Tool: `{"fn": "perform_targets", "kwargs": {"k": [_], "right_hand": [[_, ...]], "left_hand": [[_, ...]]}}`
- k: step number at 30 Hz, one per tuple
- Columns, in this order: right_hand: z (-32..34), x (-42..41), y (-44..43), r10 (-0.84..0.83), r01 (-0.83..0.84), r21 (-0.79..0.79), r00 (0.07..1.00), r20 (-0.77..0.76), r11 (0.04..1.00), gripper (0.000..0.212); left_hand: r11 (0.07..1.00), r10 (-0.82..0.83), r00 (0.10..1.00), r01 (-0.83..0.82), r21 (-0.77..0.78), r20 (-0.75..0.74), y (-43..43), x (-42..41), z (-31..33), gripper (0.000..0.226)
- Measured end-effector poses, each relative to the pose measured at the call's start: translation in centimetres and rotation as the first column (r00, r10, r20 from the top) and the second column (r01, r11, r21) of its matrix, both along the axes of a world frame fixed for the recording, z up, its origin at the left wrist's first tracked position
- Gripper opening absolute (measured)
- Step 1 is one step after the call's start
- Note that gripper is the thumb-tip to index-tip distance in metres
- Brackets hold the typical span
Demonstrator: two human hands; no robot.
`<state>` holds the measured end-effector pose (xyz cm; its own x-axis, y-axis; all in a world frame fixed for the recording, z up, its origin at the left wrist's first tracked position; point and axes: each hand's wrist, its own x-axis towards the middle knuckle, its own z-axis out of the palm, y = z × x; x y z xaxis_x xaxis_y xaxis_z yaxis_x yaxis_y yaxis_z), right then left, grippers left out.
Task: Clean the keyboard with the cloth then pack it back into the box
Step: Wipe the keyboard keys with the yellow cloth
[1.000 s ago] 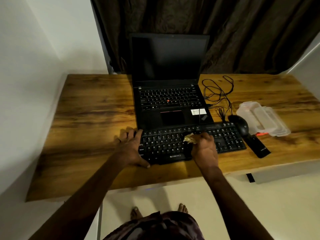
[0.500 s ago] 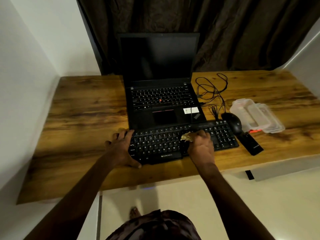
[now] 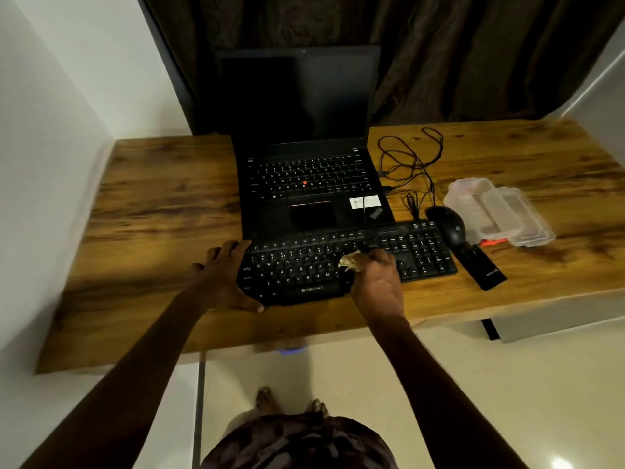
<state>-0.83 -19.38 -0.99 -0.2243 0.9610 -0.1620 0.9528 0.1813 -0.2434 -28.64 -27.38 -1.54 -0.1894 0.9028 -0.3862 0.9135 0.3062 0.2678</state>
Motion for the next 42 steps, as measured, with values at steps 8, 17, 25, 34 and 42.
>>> {"fn": "perform_targets", "kwargs": {"k": [8,17,25,34,42], "right_hand": [[0.5,-0.4,-0.7,-0.024,0.025,-0.021,1.000,0.017,0.999,0.044],[0.6,-1.7,-1.4,0.029,-0.029,-0.018,0.999,-0.031,0.999,0.042],[0.4,-2.7,-2.9,-0.001,0.002,0.032,0.999,-0.049,0.999,0.043],[0.4,-1.7,-2.8,-0.039,0.046,0.094,0.997,-0.073,0.994,0.037],[0.6,-7.9,-4.9,0.149,-0.148,-0.119,0.989,-0.002,0.982,0.042]], "left_hand": [[1.000,-0.009,1.000,0.008,0.016,0.015,-0.2,-0.2,0.0,0.143],[0.999,0.012,0.999,-0.014,0.037,0.052,-0.1,-0.2,-0.2,0.144],[0.998,0.028,0.997,-0.031,0.053,0.070,0.0,-0.3,-0.6,0.145],[0.999,0.019,0.998,-0.022,0.048,0.063,0.0,-0.4,-0.7,0.144],[0.999,0.010,0.998,-0.013,0.048,0.054,0.0,-0.7,-1.1,0.146]]}}
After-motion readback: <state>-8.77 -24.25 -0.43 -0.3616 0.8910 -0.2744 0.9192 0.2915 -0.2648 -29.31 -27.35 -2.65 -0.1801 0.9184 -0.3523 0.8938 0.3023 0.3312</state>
